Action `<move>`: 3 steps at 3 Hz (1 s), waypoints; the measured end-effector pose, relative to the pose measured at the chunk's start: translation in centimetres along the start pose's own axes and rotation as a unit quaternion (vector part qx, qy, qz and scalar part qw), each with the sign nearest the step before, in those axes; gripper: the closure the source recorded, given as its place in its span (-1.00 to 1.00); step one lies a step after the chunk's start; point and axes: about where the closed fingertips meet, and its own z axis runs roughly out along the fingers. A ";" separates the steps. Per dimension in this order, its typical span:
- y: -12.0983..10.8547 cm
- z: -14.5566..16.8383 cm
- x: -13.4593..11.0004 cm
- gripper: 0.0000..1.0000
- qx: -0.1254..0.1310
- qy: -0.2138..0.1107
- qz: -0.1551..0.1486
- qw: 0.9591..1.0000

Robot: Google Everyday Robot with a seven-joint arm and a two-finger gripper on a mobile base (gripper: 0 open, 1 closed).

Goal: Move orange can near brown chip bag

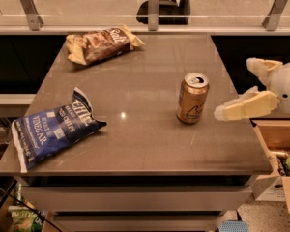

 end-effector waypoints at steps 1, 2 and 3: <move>0.8 2.7 0.6 -1.00 -0.029 -0.021 0.005 0.999; 1.5 5.3 0.7 -1.00 -0.059 -0.036 0.005 0.998; 1.9 7.6 0.3 -1.00 -0.084 -0.044 -0.003 0.995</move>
Offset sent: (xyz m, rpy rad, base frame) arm 0.0257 0.0657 -0.0463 0.1356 0.0118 0.1656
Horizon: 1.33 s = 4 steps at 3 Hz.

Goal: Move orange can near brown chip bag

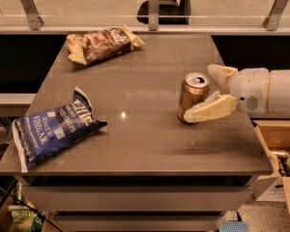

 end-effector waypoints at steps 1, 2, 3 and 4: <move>-0.1 2.2 -0.6 -1.00 -0.025 -0.008 -0.009 1.000; 0.0 2.3 -0.8 -0.65 -0.027 -0.007 -0.010 1.000; 0.2 2.5 -0.9 -0.19 -0.029 -0.007 -0.011 0.999; 0.3 2.7 -1.0 0.28 -0.031 -0.007 -0.012 0.999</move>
Offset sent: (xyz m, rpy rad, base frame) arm 0.0101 0.0170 -0.0014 0.0122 -0.0061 0.0457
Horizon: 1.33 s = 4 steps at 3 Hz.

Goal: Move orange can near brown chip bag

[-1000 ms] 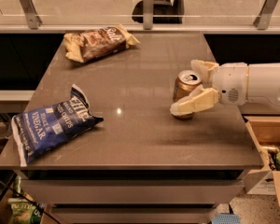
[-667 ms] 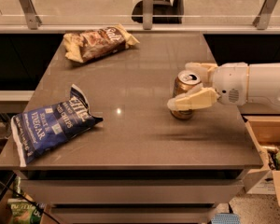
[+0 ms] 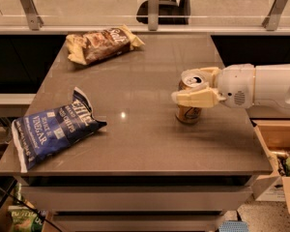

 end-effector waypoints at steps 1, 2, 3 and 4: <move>0.1 0.2 -0.1 0.74 -0.002 0.000 -0.001 1.000; 0.3 0.3 -0.2 1.00 -0.004 0.000 -0.002 1.000; -0.5 0.9 -1.3 1.00 -0.011 0.007 -0.001 1.000; -1.8 1.8 -3.7 1.00 -0.016 0.021 -0.004 1.000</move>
Offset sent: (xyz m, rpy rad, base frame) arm -0.0003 0.0022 0.0006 -0.0005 -0.0008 0.0040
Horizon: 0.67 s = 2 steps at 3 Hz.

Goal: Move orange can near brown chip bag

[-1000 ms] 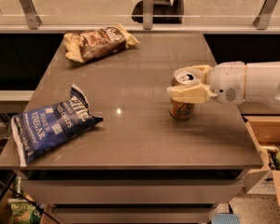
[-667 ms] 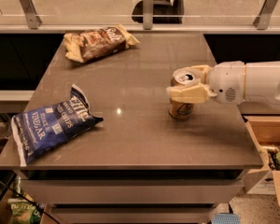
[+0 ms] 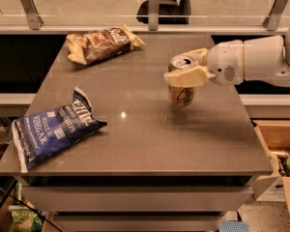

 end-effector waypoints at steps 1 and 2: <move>-1.8 1.3 -2.8 1.00 -0.003 0.006 -0.001 1.000; -3.3 3.1 -5.4 1.00 0.001 -0.006 0.009 1.000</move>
Offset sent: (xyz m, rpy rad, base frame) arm 0.0821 0.0469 0.0588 0.0537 0.0186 -0.0459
